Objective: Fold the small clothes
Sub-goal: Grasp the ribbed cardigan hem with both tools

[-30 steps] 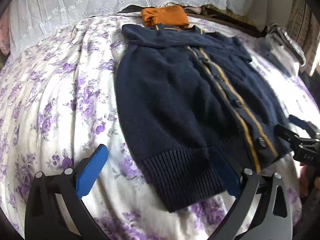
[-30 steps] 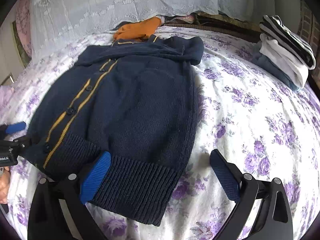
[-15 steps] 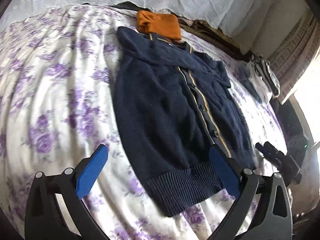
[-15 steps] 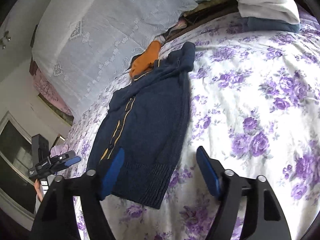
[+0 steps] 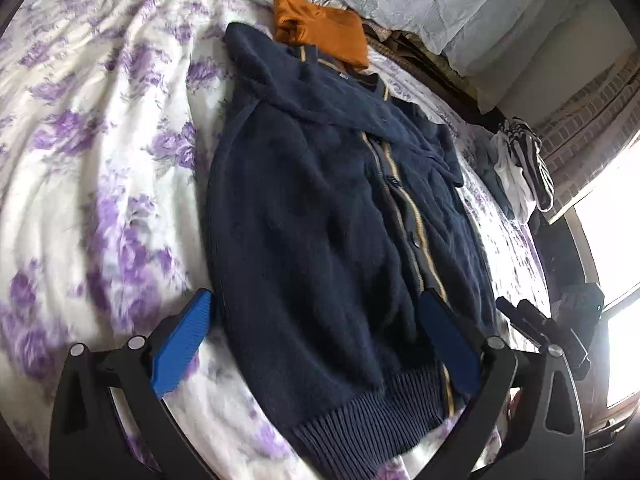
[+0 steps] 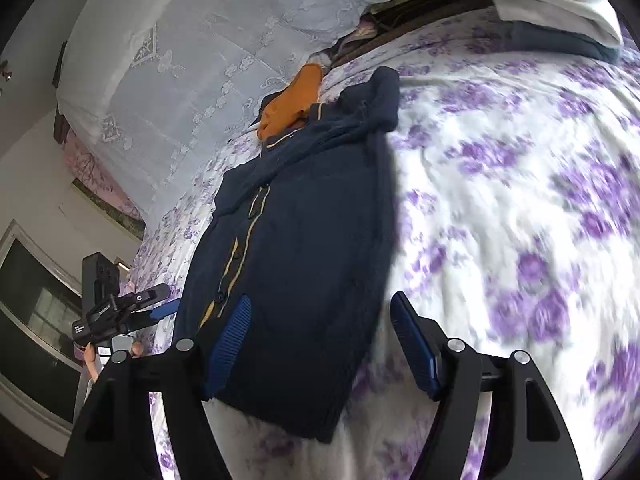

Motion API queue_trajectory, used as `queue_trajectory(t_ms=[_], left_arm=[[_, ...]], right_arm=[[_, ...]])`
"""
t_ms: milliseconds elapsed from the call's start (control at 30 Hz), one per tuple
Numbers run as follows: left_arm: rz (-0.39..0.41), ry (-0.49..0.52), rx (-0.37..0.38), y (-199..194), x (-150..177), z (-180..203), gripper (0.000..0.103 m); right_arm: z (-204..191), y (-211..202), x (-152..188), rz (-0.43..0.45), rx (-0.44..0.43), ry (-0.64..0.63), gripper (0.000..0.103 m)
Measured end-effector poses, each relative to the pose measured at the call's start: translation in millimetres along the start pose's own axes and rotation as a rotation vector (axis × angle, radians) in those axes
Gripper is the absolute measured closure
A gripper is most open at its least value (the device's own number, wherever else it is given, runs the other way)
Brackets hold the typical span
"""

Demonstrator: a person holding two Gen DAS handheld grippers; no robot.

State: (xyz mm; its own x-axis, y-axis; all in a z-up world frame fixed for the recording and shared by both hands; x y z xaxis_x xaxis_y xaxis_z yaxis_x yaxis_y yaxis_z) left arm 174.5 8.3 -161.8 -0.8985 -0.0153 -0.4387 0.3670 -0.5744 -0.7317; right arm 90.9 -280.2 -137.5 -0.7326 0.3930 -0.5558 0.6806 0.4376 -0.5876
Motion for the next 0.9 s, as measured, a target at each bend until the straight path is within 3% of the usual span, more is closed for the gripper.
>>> queue_trajectory(t_ms=[167, 333, 500, 633, 800, 900], left_arm=[[-0.031, 0.052, 0.062, 3.0, 16.1, 14.3, 0.004], [-0.077, 0.228, -0.007, 13.1, 46.3, 40.7, 0.004], [-0.059, 0.233, 0.015, 0.1, 69.6, 46.0, 0.005], [-0.024, 0.188, -0.015, 1.4, 57.0, 34.5, 0.022], [-0.033, 0.138, 0.003, 9.0, 44.8, 27.4, 0.024], [-0.02, 0.169, -0.026, 5.3, 49.3, 29.6, 0.04]], right_arm=[[7.9, 16.8, 1.0, -0.029, -0.013, 0.031, 0.04], [2.1, 12.5, 12.6, -0.036, -0.057, 0.02, 0.042], [-5.9, 0.6, 30.8, -0.058, -0.134, 0.021, 0.042], [-8.3, 4.3, 32.0, -0.08, -0.15, 0.03, 0.044], [-10.6, 16.1, 30.7, -0.107, -0.123, 0.024, 0.069], [-12.7, 14.4, 34.1, -0.107, -0.126, 0.012, 0.071]])
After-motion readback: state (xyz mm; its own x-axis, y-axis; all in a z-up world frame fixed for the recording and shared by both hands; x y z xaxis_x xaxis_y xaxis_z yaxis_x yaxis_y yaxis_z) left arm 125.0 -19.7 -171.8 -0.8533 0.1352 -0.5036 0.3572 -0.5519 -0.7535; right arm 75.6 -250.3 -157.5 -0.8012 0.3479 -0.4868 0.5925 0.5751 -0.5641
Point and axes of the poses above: each gripper's, at about its wrist camera, not at the fingertips, and y roughly the way its jaws point, z to its right, x to its underside, the point moved 9 cm from there along y, roughly the way its jaws point
